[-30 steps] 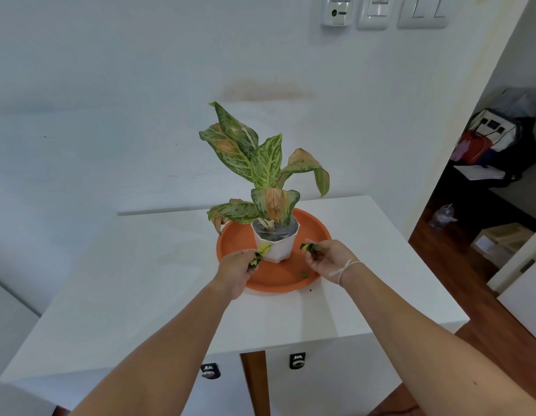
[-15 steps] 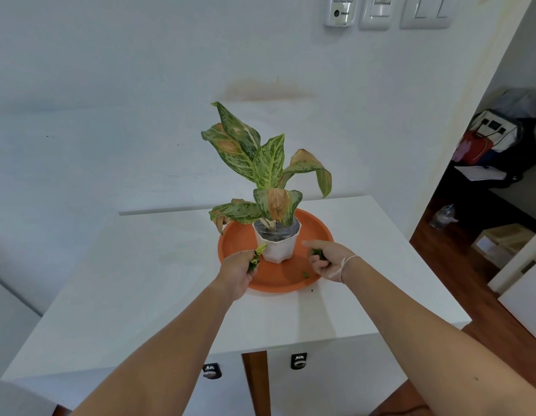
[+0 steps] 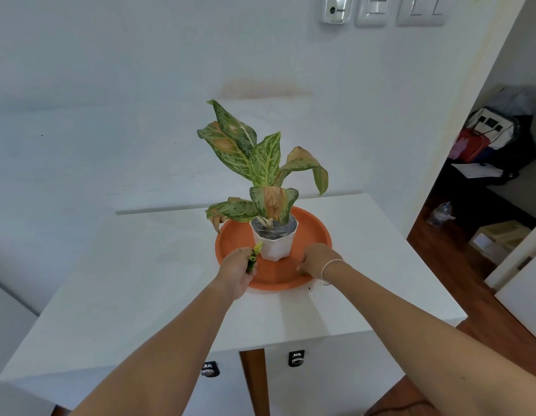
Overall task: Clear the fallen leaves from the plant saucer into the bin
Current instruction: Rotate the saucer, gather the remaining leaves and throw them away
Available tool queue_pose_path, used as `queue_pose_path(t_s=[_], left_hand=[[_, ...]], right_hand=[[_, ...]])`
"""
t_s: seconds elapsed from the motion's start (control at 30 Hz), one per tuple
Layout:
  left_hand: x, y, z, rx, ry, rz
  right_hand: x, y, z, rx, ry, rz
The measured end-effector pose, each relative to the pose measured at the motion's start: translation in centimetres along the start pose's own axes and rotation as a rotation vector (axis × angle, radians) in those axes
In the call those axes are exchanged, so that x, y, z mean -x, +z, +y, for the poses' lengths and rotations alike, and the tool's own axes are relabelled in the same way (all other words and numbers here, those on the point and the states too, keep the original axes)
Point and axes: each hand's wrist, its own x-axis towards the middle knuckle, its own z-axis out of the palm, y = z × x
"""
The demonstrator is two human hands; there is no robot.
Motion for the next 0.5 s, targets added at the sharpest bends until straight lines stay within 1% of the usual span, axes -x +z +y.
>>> queue_pose_path(t_s=[0.07,0.1,0.13,0.17,0.2,0.23,0.27,0.3,0.33,0.4,0.5], left_hand=[[0.2,0.1,0.0,0.003,0.002,0.002],[0.2,0.1,0.0,0.002,0.005,0.0],[0.3,0.1,-0.1,0.0,0.007,-0.004],[0.3,0.1,-0.1,-0.002,0.006,-0.007],[0.3,0.1,-0.2,-0.002,0.005,-0.007],[0.3,0.1,-0.2,-0.001,0.005,-0.005],[0.3,0.0,-0.2,0.002,0.005,-0.003],[0.4,0.0,-0.2,0.004,0.004,-0.002],[0.5,0.0,-0.1,0.008,0.002,0.0],[0.5,-0.1,-0.1,0.017,-0.007,0.003],[0.6,-0.4,-0.1,0.037,-0.027,0.001]], right_hand=[[0.7,-0.4,-0.7,0.016,-0.018,0.056],[0.8,-0.8,-1.1,-0.039,-0.036,0.092],[0.6,-1.1,-1.7,-0.147,-0.065,0.159],[-0.2,-1.2,-2.1,-0.272,-0.105,0.262],[-0.9,-1.3,-2.4,-0.429,-0.121,0.338],[-1.3,-1.5,-2.7,-0.593,-0.128,0.329],[-1.5,-1.3,-3.0,-0.734,-0.115,0.247],[-1.6,-1.1,-3.2,-0.819,-0.081,0.161],[-1.7,-1.0,-3.3,-0.868,-0.065,0.116],[-2.1,-0.6,-3.3,-0.932,-0.063,0.132],[-1.9,-0.5,-3.5,-0.949,-0.028,0.159]])
